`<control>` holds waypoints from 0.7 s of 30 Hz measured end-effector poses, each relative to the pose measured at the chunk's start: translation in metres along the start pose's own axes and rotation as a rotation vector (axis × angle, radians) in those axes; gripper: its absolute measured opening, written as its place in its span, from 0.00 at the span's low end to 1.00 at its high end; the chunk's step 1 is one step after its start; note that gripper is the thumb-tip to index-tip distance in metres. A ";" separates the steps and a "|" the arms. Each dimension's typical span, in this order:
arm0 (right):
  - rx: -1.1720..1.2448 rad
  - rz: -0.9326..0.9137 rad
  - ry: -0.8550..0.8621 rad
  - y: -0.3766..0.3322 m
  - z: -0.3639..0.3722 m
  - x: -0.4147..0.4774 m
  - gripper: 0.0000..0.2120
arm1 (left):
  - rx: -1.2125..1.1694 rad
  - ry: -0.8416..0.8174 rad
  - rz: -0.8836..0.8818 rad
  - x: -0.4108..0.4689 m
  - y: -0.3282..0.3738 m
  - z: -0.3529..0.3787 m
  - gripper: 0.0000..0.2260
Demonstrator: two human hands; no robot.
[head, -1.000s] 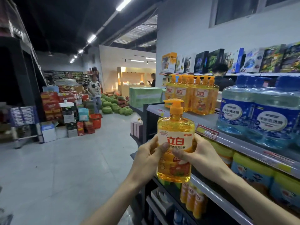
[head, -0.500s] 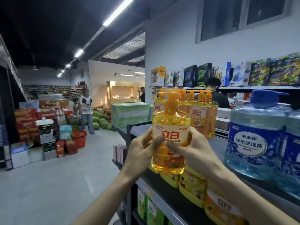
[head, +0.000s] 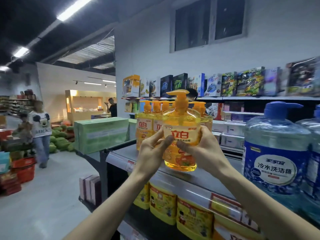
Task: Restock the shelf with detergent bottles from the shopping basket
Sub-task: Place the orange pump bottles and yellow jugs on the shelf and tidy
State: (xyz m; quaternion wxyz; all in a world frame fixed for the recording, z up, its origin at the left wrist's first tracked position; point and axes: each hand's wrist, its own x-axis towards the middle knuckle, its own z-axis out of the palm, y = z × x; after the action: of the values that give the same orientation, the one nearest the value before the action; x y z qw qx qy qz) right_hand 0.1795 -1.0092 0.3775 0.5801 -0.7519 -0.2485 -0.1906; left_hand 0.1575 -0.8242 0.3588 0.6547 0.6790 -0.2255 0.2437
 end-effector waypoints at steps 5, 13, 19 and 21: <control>-0.025 0.057 0.049 0.021 0.004 0.012 0.17 | 0.041 -0.044 -0.047 0.028 -0.030 0.005 0.26; -0.211 0.109 0.074 0.023 0.008 0.015 0.19 | 0.110 -0.113 -0.048 0.045 -0.048 0.003 0.26; -0.546 0.048 0.150 0.023 0.009 0.014 0.22 | 0.532 -0.193 0.043 0.041 -0.067 -0.020 0.21; -0.551 0.062 0.155 0.027 0.012 0.021 0.20 | 0.579 -0.282 0.016 0.041 -0.072 -0.026 0.19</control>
State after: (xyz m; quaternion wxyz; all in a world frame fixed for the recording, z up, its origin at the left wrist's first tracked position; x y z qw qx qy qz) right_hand 0.2123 -1.0001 0.3657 0.3768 -0.8716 -0.1192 -0.2901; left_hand 0.2339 -0.7946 0.3290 0.3947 0.8624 -0.2407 0.2063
